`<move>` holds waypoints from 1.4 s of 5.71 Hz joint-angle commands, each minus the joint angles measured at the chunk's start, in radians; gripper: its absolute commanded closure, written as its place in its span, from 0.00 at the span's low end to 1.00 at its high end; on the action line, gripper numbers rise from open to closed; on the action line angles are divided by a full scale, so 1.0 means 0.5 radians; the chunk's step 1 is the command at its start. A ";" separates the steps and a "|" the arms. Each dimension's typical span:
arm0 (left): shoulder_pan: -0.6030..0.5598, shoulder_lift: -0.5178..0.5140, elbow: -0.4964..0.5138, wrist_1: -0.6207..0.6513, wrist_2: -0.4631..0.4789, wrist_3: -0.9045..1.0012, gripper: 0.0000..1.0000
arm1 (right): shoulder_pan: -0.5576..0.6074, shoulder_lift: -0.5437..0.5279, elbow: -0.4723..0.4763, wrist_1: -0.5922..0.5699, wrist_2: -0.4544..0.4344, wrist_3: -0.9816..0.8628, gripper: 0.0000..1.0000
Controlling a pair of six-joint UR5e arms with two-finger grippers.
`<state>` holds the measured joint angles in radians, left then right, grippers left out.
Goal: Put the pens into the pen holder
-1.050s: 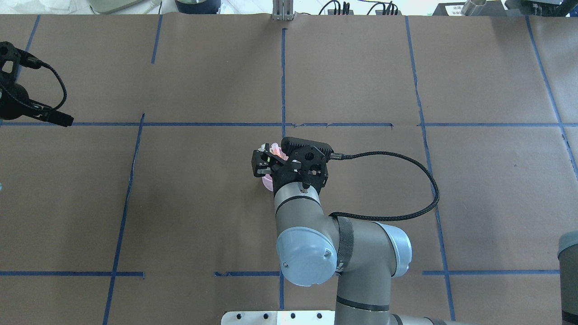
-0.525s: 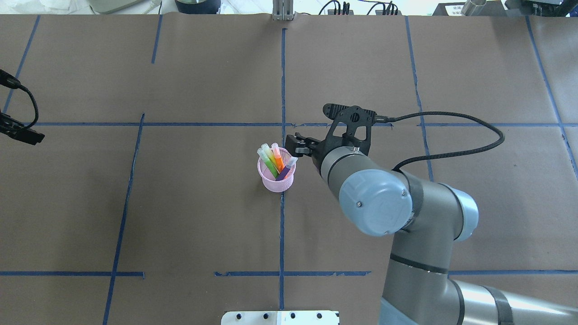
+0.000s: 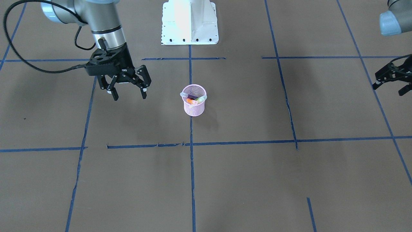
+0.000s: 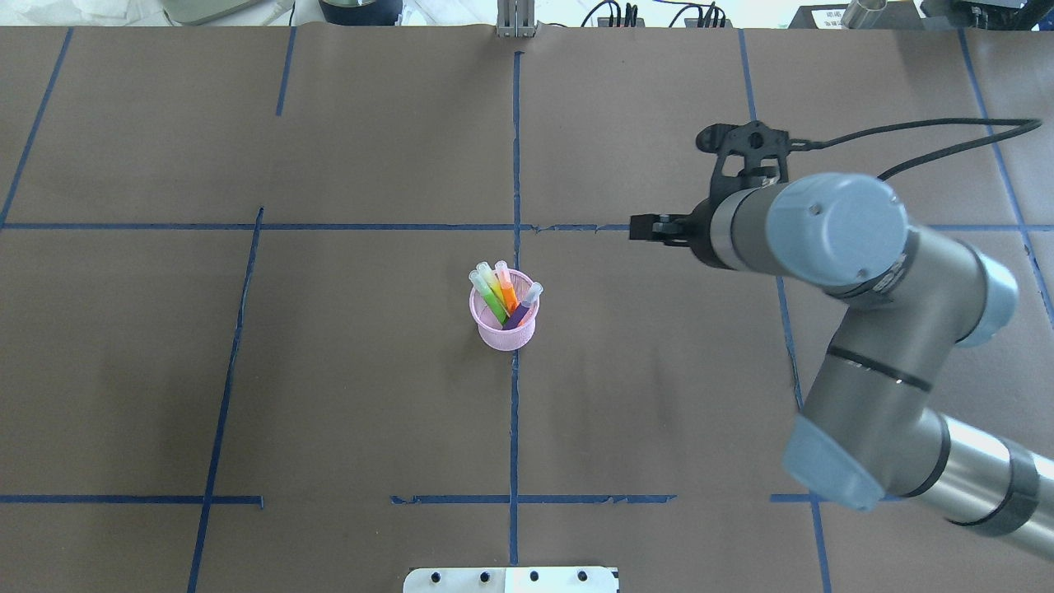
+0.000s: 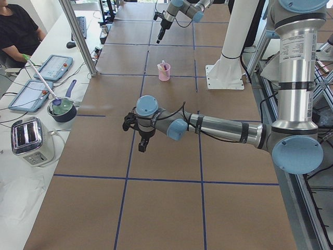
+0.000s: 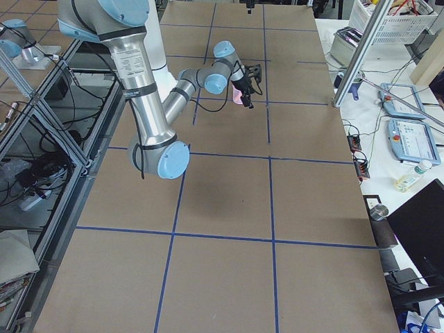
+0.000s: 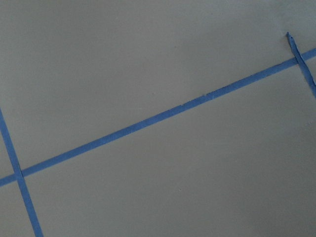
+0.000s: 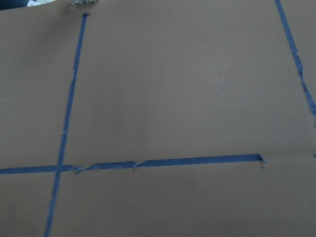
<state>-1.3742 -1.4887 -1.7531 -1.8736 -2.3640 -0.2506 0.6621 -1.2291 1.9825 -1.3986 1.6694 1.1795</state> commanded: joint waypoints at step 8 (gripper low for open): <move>-0.268 -0.112 0.009 0.762 -0.009 0.382 0.00 | 1.736 -0.303 -1.045 -0.150 1.556 -2.312 0.00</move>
<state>-1.5083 -1.5360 -1.7583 -1.4945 -2.3726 -0.0585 1.4623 -1.3794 1.4708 -1.4324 2.3725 0.0819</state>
